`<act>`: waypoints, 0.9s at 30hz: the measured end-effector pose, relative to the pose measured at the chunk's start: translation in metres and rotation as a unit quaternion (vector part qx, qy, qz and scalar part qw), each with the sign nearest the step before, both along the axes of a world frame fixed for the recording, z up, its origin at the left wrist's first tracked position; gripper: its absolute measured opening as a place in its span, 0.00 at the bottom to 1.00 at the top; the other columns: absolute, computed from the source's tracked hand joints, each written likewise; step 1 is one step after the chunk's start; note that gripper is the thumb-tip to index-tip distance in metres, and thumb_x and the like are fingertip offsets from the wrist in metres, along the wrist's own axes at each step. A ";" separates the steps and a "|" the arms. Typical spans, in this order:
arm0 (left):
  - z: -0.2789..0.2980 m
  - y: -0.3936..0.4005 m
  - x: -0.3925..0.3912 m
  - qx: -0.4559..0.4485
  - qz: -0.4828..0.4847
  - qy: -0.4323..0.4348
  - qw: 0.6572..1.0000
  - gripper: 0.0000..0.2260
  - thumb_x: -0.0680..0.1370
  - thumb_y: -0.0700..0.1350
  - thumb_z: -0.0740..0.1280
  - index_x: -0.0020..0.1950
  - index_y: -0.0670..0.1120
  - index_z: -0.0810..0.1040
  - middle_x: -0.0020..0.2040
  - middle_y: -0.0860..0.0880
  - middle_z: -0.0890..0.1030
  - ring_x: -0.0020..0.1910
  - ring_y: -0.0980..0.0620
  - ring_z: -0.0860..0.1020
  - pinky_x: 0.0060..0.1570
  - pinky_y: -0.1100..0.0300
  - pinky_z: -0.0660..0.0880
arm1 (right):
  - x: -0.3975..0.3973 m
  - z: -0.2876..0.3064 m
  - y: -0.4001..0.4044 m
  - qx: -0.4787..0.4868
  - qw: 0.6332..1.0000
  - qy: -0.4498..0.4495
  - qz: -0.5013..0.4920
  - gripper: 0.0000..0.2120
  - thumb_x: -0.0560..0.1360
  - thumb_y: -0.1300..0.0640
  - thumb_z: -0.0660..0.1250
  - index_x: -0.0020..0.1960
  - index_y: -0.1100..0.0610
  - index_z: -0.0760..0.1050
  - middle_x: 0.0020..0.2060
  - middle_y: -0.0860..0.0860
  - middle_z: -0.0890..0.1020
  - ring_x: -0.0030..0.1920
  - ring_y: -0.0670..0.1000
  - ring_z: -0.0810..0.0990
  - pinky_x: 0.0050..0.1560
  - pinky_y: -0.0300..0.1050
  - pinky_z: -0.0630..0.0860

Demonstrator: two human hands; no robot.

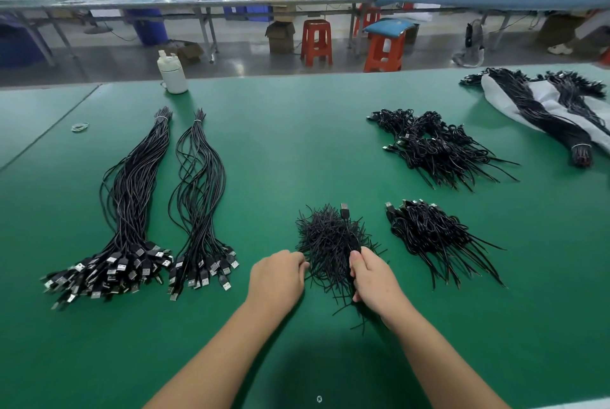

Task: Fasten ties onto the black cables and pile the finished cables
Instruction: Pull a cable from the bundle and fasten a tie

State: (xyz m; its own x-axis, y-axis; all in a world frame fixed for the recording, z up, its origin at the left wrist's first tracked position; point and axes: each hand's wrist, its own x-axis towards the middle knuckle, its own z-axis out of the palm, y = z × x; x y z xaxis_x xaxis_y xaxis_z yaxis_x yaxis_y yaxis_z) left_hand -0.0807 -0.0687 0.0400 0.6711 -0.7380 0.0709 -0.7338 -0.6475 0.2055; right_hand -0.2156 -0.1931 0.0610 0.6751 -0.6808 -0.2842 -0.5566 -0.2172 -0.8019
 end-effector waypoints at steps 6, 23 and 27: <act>0.011 0.018 0.009 -0.043 0.013 -0.007 0.999 0.15 0.83 0.55 0.57 0.51 0.52 0.81 0.42 0.54 0.83 0.43 0.51 0.81 0.40 0.58 0.76 | 0.005 -0.001 0.007 0.146 0.986 -0.076 -0.016 0.18 0.85 0.49 0.53 0.50 0.60 0.75 0.33 0.53 0.78 0.28 0.48 0.76 0.38 0.46 0.77; 0.019 0.039 -0.001 -0.258 0.059 0.423 0.867 0.07 0.78 0.41 0.69 0.42 0.45 0.84 0.36 0.49 0.85 0.24 0.61 0.68 0.28 0.67 0.64 | 0.031 0.003 0.039 0.228 0.951 -0.207 0.001 0.13 0.85 0.57 0.54 0.49 0.63 0.73 0.38 0.56 0.79 0.37 0.50 0.76 0.45 0.46 0.74; 0.020 0.036 -0.002 -0.247 0.031 0.431 0.867 0.04 0.78 0.42 0.71 0.44 0.46 0.84 0.32 0.52 0.82 0.23 0.62 0.67 0.26 0.70 0.62 | 0.027 0.007 0.041 0.169 0.965 -0.199 0.032 0.13 0.85 0.57 0.54 0.50 0.62 0.74 0.39 0.53 0.80 0.41 0.50 0.77 0.53 0.53 0.74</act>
